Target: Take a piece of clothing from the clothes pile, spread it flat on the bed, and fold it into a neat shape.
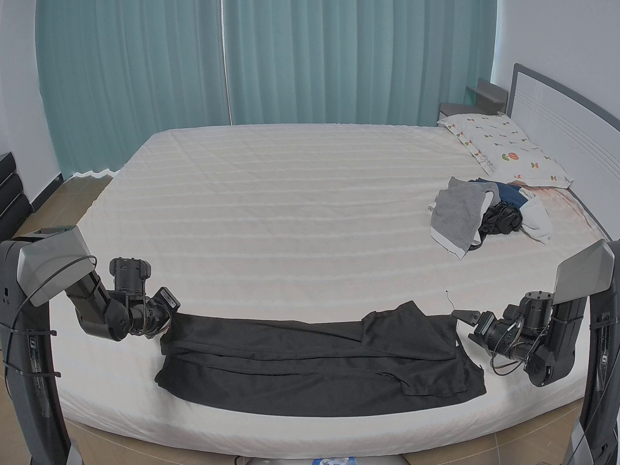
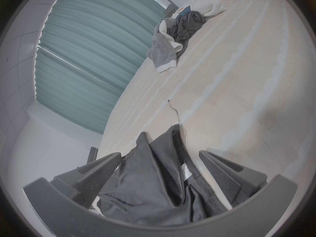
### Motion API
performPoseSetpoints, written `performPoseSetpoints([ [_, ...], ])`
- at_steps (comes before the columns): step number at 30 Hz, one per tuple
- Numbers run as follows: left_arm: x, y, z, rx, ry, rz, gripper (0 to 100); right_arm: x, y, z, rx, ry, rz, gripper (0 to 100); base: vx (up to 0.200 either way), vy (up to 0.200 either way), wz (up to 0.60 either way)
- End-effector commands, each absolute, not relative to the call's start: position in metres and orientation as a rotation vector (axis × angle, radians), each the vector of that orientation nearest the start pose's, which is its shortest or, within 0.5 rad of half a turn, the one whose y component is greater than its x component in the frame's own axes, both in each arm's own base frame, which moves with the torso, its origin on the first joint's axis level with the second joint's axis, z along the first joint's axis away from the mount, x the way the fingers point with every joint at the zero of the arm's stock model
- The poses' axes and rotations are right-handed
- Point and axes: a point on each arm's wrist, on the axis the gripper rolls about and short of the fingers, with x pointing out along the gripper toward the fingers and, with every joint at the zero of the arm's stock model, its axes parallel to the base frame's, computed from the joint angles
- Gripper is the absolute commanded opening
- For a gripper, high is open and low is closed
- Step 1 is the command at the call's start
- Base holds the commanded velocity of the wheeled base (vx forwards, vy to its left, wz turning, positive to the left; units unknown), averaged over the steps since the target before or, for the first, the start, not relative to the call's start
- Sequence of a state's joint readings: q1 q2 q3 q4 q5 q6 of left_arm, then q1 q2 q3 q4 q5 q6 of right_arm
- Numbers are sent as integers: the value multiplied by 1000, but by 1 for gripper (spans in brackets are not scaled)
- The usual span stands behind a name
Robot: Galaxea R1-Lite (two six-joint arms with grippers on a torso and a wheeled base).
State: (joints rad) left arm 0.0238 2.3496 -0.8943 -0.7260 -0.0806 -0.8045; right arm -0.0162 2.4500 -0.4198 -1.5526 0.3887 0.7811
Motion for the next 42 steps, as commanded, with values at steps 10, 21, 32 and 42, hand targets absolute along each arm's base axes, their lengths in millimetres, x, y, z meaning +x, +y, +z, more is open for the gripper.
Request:
performPoseSetpoints([
  [10,385,23,-19,-816,686,272,0,325,2,-46,843,536,148,100,0,0,0],
  [21,385,25,-21,-823,688,274,0,347,6,-36,847,576,149,100,0,0,0],
  [32,385,25,-21,-822,691,271,0,343,16,-30,872,575,180,100,0,0,0],
  [42,385,25,-22,-822,692,269,0,341,26,-41,861,620,188,100,0,0,0],
])
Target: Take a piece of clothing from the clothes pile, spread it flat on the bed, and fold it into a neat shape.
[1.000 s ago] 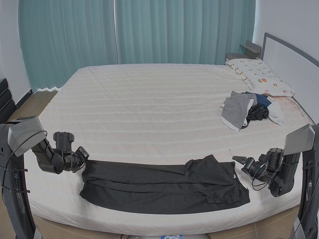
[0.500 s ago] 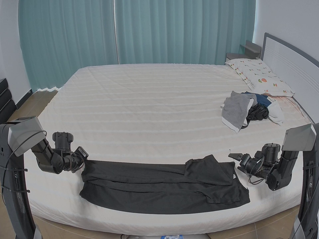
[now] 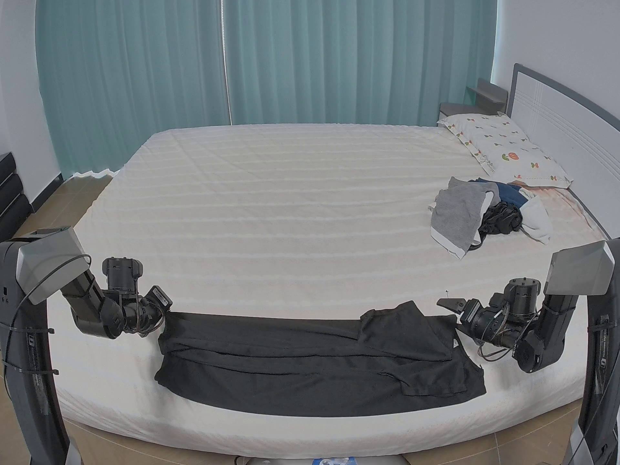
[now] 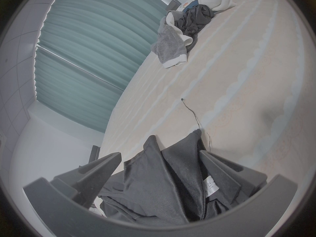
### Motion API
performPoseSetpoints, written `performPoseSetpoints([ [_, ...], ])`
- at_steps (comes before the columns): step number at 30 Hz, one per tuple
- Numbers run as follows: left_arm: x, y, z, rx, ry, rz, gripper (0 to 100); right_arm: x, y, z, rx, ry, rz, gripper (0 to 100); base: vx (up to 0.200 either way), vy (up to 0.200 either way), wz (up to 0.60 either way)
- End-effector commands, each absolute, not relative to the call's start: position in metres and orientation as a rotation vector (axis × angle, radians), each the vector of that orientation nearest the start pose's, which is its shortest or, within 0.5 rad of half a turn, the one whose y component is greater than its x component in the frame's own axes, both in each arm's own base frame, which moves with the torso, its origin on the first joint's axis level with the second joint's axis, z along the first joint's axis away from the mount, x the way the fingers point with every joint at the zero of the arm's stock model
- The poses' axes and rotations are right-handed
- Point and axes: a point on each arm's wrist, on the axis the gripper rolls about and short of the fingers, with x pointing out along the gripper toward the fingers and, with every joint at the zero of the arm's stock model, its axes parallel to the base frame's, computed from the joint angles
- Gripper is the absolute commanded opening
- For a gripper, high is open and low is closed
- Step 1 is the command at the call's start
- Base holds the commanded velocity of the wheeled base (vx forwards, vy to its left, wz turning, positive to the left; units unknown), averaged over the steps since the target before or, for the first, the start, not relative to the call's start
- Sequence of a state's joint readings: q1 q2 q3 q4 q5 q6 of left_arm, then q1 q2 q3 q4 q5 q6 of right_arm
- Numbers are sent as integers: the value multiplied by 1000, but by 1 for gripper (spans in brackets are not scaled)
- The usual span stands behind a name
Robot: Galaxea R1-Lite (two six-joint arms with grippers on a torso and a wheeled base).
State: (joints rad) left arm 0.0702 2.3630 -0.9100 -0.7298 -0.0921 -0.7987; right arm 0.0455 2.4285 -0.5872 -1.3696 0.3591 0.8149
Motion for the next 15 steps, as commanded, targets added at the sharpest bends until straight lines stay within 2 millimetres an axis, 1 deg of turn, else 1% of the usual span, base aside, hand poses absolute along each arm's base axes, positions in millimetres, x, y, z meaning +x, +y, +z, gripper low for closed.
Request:
performPoseSetpoints([
  [1,386,25,-22,-822,690,269,0,341,26,-42,861,623,186,100,0,0,0],
  [6,386,25,-22,-822,690,269,0,341,28,-51,816,636,193,100,0,0,0],
  [12,386,25,-22,-822,690,269,0,346,28,-54,789,627,200,100,0,0,0],
  [13,386,25,-22,-822,690,269,0,348,28,-54,788,618,204,0,0,0,0],
  [15,386,25,-22,-822,690,269,0,351,27,-54,791,609,202,0,0,0,0],
])
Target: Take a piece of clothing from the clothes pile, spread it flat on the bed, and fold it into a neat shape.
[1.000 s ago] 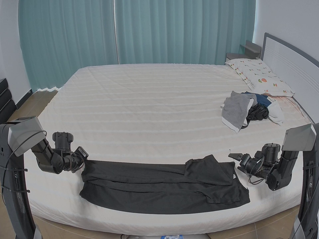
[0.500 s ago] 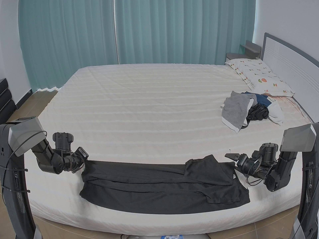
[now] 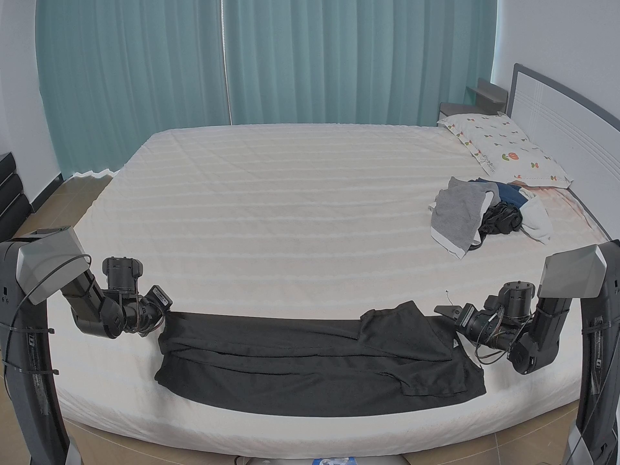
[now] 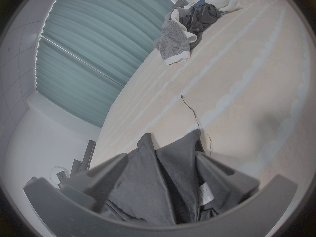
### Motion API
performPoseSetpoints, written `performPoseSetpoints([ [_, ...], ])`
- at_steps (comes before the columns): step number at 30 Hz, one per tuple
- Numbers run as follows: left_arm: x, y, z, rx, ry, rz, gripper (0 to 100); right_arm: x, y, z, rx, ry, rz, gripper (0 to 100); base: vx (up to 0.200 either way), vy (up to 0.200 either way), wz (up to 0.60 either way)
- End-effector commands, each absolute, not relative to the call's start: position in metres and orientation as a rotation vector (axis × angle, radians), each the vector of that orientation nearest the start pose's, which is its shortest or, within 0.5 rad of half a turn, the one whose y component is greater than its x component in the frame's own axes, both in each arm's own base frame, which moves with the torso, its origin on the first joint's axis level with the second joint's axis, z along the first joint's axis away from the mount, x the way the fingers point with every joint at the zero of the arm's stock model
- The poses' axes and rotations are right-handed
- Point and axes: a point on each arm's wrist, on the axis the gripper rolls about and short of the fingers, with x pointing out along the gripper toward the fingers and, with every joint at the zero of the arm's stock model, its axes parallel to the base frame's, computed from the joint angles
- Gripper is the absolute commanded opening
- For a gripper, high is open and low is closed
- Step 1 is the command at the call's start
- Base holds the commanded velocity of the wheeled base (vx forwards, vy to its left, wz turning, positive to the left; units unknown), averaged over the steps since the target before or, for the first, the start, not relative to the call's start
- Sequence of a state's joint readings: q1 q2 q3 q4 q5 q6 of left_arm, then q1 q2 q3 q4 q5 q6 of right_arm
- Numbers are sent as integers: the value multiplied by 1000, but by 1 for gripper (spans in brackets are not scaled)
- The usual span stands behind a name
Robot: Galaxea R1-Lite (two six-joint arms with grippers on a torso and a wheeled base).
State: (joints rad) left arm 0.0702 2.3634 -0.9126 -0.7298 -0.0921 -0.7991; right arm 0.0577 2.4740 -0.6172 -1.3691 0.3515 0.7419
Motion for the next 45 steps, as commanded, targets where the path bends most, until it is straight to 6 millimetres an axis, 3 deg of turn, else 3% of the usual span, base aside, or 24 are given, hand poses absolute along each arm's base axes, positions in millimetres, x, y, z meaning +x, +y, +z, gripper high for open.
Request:
performPoseSetpoints([
  [1,386,25,-22,-822,692,269,0,352,27,-54,792,605,202,0,0,0,0],
  [15,384,23,-24,-816,703,267,0,369,10,-55,798,529,139,0,0,0,0],
  [33,382,18,-23,-810,710,257,0,372,5,-62,795,529,126,0,0,0,0],
  [34,382,18,-24,-810,712,257,100,373,5,-61,795,527,126,100,0,0,0],
  [45,384,23,-14,-816,681,254,100,366,2,-48,838,479,131,100,0,0,0],
])
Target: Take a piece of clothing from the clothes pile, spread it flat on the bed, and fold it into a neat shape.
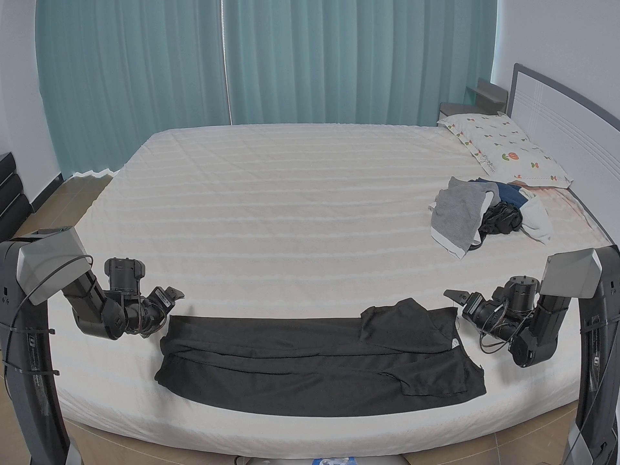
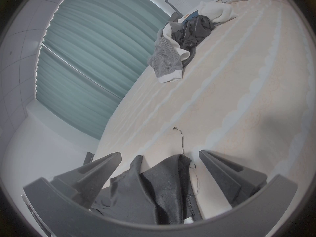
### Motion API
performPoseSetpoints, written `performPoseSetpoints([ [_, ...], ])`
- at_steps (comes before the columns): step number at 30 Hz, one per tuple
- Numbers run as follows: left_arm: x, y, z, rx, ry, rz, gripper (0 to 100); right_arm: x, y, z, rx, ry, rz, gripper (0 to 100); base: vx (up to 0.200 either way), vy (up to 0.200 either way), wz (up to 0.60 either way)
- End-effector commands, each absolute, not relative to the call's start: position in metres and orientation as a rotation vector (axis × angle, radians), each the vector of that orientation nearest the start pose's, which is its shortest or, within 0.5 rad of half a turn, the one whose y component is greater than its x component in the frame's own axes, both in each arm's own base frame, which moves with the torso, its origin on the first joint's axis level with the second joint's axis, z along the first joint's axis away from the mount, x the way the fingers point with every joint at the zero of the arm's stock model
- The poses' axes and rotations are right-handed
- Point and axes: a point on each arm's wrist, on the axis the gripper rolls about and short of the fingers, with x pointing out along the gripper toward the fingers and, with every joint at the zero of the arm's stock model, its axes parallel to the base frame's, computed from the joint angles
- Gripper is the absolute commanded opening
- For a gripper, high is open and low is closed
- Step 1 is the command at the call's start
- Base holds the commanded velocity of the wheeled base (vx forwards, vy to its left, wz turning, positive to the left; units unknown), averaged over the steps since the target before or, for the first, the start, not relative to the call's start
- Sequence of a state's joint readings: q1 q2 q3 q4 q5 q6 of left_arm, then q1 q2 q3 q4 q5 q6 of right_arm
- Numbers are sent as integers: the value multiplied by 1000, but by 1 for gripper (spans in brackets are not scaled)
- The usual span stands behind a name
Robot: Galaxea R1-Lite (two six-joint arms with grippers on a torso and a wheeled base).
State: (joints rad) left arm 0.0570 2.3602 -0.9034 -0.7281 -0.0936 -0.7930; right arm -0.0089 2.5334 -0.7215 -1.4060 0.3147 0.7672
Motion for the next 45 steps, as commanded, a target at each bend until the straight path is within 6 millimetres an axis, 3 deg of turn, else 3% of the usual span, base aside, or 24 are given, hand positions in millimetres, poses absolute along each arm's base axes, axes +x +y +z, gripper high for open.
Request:
performPoseSetpoints([
  [1,383,25,-5,-816,661,246,100,358,3,-42,863,465,134,100,0,0,0],
  [4,380,29,16,-816,622,218,100,340,5,-35,886,461,153,100,0,0,0],
  [8,374,27,30,-815,602,200,100,333,7,-30,885,469,151,100,0,0,0],
  [10,371,15,35,-804,611,167,100,330,7,-13,884,437,165,100,0,0,0],
  [13,368,8,30,-799,641,159,100,318,7,-2,883,438,169,100,-133,0,0],
  [19,349,7,13,-798,719,188,100,312,15,1,878,458,180,100,-200,0,0],
  [20,335,5,6,-799,768,196,100,302,18,-4,880,498,164,100,-200,0,0],
  [22,326,1,1,-795,805,194,100,297,18,-9,886,528,154,100,-200,0,0],
  [28,314,-2,-8,-800,813,199,100,293,21,-21,947,589,121,100,-33,0,0],
  [35,307,-1,-24,-789,779,192,100,291,23,-33,982,633,94,100,0,0,0],
  [45,309,-8,-35,-762,760,205,100,290,24,-34,979,634,81,100,0,0,0],
])
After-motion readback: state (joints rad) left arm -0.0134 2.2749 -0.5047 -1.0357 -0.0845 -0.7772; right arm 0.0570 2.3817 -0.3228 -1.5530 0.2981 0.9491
